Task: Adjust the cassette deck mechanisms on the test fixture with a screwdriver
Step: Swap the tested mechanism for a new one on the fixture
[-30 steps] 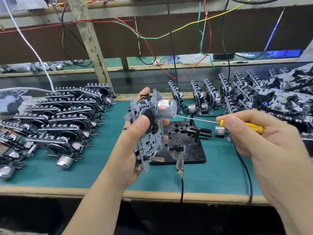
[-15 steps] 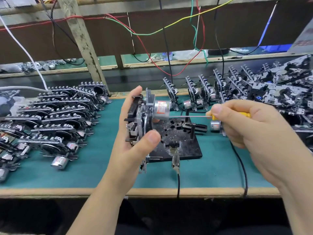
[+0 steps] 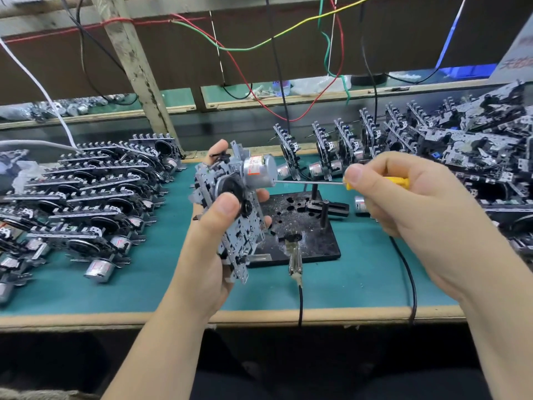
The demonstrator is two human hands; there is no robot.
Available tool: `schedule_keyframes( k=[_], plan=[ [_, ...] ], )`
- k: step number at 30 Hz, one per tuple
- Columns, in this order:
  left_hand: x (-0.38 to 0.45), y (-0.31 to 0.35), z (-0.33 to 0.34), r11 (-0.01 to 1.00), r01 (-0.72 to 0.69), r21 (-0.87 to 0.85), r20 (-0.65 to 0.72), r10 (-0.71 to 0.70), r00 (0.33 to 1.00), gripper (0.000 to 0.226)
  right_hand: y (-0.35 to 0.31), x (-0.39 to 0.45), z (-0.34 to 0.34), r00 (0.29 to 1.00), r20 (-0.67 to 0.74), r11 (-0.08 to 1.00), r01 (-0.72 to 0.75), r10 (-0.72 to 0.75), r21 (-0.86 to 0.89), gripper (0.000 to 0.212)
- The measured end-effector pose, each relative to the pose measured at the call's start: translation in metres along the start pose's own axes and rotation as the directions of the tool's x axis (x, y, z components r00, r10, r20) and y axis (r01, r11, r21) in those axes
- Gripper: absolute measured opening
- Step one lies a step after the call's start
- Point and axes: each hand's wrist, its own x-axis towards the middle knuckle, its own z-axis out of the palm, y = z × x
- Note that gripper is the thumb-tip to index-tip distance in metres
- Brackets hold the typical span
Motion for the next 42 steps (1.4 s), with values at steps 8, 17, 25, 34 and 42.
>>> schedule_keyframes(
  k=[8, 17, 25, 34, 42],
  plan=[
    [0.001, 0.001, -0.005, 0.991, 0.122, -0.056, 0.046, -0.120, 0.992, 0.050, -0.004, 0.001, -0.007, 0.977, 0.062, 0.933, 0.214, -0.205, -0.289, 0.020],
    [0.002, 0.006, -0.001, 0.987, 0.115, -0.112, 0.052, -0.109, 0.993, 0.057, 0.008, -0.001, 0.005, 0.978, -0.119, 0.970, 0.191, -0.174, 0.153, 0.016],
    [0.001, 0.009, 0.001, 0.982, 0.138, -0.126, 0.027, -0.136, 0.990, 0.068, 0.010, -0.006, 0.014, 0.961, -0.153, 0.932, 0.263, -0.230, 0.250, 0.014],
    [-0.001, 0.010, 0.000, 0.982, 0.155, -0.104, 0.024, -0.154, 0.988, 0.044, 0.010, -0.004, 0.011, 0.960, -0.087, 0.927, 0.279, -0.266, 0.251, 0.015],
    [0.000, 0.007, -0.004, 0.979, 0.181, -0.088, 0.034, -0.179, 0.983, 0.042, 0.015, 0.001, 0.008, 0.954, -0.042, 0.923, 0.299, -0.298, 0.241, 0.011]
  ],
)
